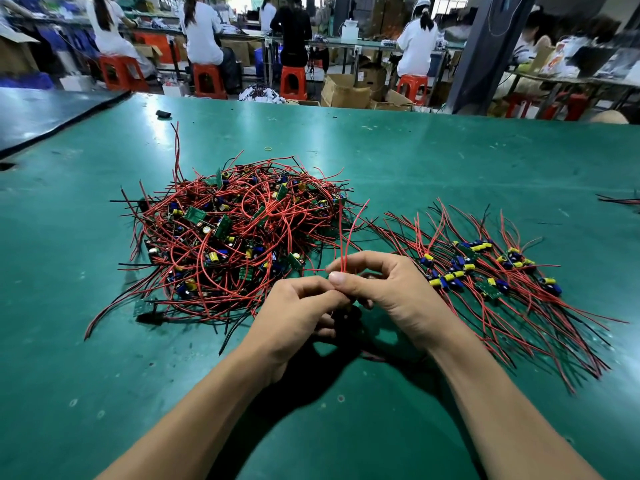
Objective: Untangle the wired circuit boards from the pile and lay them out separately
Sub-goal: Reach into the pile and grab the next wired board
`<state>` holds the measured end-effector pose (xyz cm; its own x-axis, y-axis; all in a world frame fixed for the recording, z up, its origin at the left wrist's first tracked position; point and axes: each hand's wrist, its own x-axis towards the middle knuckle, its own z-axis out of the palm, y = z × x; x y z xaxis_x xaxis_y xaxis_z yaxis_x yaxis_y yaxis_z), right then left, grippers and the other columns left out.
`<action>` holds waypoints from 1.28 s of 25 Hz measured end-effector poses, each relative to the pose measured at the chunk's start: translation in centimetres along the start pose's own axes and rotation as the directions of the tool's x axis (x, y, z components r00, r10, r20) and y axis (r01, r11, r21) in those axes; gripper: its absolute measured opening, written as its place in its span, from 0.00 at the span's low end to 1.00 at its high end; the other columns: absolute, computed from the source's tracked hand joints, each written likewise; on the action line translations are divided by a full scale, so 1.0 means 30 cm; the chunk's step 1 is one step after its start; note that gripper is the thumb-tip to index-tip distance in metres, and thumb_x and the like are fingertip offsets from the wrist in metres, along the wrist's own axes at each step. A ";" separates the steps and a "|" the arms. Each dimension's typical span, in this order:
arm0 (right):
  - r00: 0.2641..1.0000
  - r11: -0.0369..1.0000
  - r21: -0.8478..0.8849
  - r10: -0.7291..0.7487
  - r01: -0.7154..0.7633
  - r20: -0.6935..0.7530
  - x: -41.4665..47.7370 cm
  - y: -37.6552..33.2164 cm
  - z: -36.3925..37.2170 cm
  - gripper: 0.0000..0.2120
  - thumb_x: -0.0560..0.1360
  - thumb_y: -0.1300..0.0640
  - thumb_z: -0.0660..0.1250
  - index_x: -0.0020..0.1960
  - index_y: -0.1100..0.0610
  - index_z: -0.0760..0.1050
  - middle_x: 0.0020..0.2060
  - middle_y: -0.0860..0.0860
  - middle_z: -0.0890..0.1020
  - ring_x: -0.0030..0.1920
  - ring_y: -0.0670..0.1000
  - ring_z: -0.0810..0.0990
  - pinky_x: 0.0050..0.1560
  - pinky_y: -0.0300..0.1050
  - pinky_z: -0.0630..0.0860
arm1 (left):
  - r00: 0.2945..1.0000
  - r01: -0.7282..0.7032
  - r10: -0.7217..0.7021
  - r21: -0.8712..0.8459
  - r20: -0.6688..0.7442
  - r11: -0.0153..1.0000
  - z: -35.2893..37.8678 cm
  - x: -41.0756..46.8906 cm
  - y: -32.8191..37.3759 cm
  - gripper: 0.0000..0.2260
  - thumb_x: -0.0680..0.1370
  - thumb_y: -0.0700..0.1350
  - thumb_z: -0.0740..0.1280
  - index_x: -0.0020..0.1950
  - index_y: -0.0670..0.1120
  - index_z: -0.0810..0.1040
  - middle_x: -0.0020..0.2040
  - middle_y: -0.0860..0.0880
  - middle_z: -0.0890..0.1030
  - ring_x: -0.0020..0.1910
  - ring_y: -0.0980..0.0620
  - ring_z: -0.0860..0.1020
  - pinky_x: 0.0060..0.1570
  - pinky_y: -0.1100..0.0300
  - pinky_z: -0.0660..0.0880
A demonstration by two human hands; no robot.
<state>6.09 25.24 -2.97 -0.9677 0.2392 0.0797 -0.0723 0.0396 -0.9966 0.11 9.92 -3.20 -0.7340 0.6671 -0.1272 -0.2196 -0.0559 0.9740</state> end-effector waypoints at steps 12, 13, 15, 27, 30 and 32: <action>0.989 0.994 -0.037 0.096 -0.100 -0.114 0.011 0.030 -0.009 0.10 0.76 0.53 0.74 0.45 0.61 0.84 0.32 0.53 0.80 0.32 0.49 0.75 0.32 0.38 0.71 | 0.999 0.053 -0.053 -0.021 0.004 0.998 0.014 0.006 -0.003 0.09 0.80 0.36 0.64 0.45 0.36 0.83 0.37 0.38 0.83 0.31 0.45 0.82 0.33 0.57 0.82; 0.982 0.993 -0.075 0.076 -0.090 -0.174 0.013 0.034 -0.013 0.10 0.76 0.52 0.74 0.44 0.60 0.84 0.31 0.53 0.78 0.31 0.50 0.73 0.32 0.40 0.68 | 0.997 0.076 -0.076 -0.016 0.008 0.997 0.013 0.007 0.001 0.09 0.80 0.36 0.64 0.44 0.35 0.82 0.36 0.38 0.82 0.30 0.45 0.82 0.32 0.57 0.81; 0.955 0.980 -0.187 0.009 -0.067 -0.297 0.022 0.041 -0.029 0.10 0.76 0.52 0.74 0.40 0.57 0.83 0.26 0.48 0.76 0.28 0.47 0.70 0.31 0.39 0.65 | 0.994 0.104 -0.104 0.011 0.031 0.995 0.009 0.005 0.006 0.09 0.80 0.35 0.64 0.44 0.35 0.81 0.35 0.38 0.82 0.30 0.45 0.81 0.30 0.58 0.80; 0.819 0.999 0.031 0.040 -0.027 -0.572 0.051 0.063 -0.074 0.12 0.77 0.47 0.72 0.43 0.55 0.82 0.28 0.47 0.77 0.25 0.46 0.71 0.25 0.38 0.63 | 0.997 0.077 -0.078 0.024 0.021 0.997 -0.005 0.000 0.007 0.08 0.80 0.36 0.64 0.46 0.34 0.81 0.36 0.40 0.82 0.30 0.46 0.81 0.30 0.60 0.79; 0.930 0.955 0.250 0.229 -0.158 -0.287 0.030 0.041 -0.041 0.20 0.68 0.43 0.76 0.48 0.58 0.83 0.34 0.49 0.80 0.27 0.46 0.72 0.27 0.38 0.65 | 0.999 0.049 -0.049 -0.013 -0.024 0.999 0.002 0.004 -0.001 0.08 0.81 0.37 0.63 0.49 0.33 0.80 0.35 0.40 0.82 0.29 0.47 0.81 0.31 0.60 0.80; 0.965 0.949 0.211 0.254 -0.236 -0.066 0.014 0.033 0.004 0.21 0.69 0.46 0.76 0.50 0.63 0.82 0.35 0.53 0.79 0.28 0.47 0.74 0.27 0.38 0.71 | 0.999 0.038 -0.039 -0.026 -0.025 0.999 0.006 0.002 0.001 0.09 0.81 0.38 0.63 0.47 0.36 0.81 0.35 0.40 0.83 0.29 0.47 0.81 0.32 0.59 0.81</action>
<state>5.59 25.27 -3.93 -0.9362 0.3047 -0.1750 0.1085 -0.2231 -0.9687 0.17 10.10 -3.13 -0.7410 0.6497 -0.1696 -0.2640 -0.0496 0.9633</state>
